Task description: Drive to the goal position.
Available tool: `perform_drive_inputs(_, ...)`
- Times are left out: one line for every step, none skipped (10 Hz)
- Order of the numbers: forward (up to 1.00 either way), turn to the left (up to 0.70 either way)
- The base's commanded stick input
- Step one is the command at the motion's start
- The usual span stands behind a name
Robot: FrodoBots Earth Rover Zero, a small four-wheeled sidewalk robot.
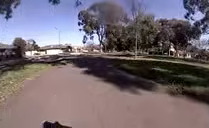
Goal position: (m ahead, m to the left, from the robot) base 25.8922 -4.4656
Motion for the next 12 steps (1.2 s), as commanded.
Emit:
perform_drive_inputs(0.70, 0.33)
perform_drive_inputs(0.70, 0.35)
perform_drive_inputs(0.70, 0.00)
perform_drive_inputs(0.70, 0.00)
perform_drive_inputs(0.70, 0.00)
perform_drive_inputs(0.70, 0.00)
perform_drive_inputs(0.70, 0.00)
perform_drive_inputs(0.70, 0.00)
perform_drive_inputs(0.70, 0.00)
perform_drive_inputs(0.70, 0.00)
perform_drive_inputs(0.70, 0.00)
perform_drive_inputs(0.70, 0.00)
